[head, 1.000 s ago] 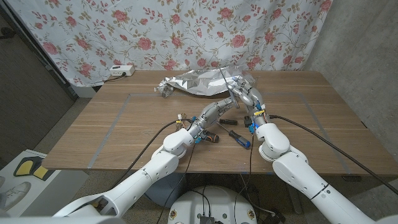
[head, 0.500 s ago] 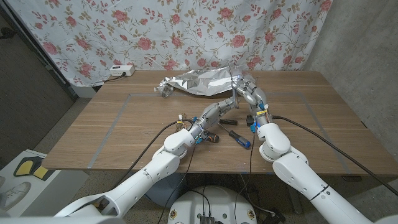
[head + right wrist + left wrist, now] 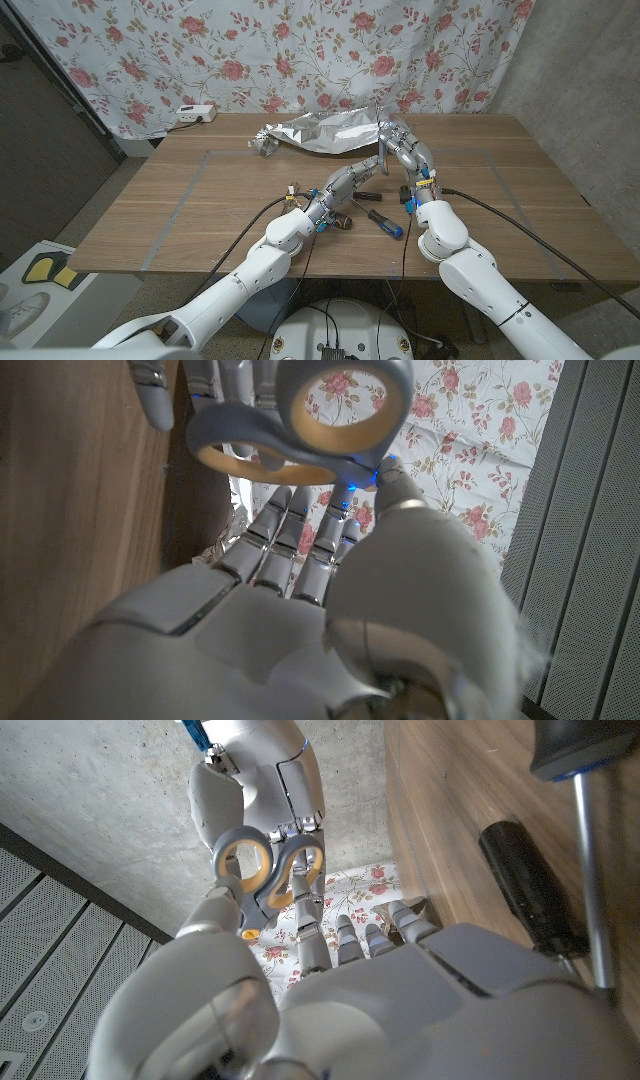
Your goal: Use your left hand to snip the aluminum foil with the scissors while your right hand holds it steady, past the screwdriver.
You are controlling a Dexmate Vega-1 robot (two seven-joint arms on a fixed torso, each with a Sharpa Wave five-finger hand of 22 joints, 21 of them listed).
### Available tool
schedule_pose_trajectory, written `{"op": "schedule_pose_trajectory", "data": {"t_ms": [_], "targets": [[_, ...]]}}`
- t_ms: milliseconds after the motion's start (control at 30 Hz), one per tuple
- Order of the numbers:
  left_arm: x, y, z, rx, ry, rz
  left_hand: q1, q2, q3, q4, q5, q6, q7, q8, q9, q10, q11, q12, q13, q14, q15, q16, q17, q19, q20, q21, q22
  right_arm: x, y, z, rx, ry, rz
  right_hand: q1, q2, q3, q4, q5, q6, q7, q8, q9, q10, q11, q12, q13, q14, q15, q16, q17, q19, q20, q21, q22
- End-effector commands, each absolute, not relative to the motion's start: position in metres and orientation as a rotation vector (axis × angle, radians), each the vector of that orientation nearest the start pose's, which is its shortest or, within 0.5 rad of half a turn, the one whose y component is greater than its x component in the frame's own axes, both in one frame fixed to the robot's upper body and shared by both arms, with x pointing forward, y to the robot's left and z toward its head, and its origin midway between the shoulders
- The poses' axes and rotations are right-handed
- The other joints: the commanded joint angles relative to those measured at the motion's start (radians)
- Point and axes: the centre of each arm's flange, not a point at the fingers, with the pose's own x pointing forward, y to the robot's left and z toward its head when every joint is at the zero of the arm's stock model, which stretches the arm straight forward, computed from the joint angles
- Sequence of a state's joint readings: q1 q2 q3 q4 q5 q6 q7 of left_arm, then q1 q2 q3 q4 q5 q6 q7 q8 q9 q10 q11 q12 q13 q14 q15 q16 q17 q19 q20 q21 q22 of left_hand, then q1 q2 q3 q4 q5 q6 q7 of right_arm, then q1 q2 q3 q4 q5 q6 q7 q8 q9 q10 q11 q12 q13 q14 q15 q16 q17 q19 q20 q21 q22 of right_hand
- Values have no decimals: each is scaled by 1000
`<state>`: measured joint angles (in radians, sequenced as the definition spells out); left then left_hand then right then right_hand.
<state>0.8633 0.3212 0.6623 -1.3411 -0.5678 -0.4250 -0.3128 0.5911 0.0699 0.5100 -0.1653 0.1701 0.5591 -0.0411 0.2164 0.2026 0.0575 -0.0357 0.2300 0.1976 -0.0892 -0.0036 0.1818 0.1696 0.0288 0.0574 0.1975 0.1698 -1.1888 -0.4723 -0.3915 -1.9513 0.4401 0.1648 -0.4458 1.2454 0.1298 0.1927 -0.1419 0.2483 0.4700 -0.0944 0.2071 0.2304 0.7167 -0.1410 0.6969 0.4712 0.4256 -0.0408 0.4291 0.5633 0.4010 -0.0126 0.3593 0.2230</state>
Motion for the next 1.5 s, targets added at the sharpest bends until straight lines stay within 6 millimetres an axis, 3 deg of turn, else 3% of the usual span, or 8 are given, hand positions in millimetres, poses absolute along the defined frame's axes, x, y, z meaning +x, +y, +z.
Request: {"op": "schedule_pose_trajectory", "data": {"t_ms": [33,1500], "targets": [[590,49,-87,2,-646,-837,9,0,-2,1,3,11,2,-4,3,6,-1,2,2,5,0,3,4,8,0,-2,5,516,-181,-46,150,-674,86,34,31,-3,-1,5,6,-1,6,3,82,-72,8,6,10,-189,5,6,-3,3,11,0],[586,39,-94,-24,-637,-847,16,1,-14,4,1,14,2,-7,4,5,-2,0,2,6,1,1,4,8,0,-3,6,511,-176,-53,216,-673,33,44,30,-7,-2,13,18,-11,8,16,83,-72,24,0,12,-191,0,19,-13,4,18,-5]]}}
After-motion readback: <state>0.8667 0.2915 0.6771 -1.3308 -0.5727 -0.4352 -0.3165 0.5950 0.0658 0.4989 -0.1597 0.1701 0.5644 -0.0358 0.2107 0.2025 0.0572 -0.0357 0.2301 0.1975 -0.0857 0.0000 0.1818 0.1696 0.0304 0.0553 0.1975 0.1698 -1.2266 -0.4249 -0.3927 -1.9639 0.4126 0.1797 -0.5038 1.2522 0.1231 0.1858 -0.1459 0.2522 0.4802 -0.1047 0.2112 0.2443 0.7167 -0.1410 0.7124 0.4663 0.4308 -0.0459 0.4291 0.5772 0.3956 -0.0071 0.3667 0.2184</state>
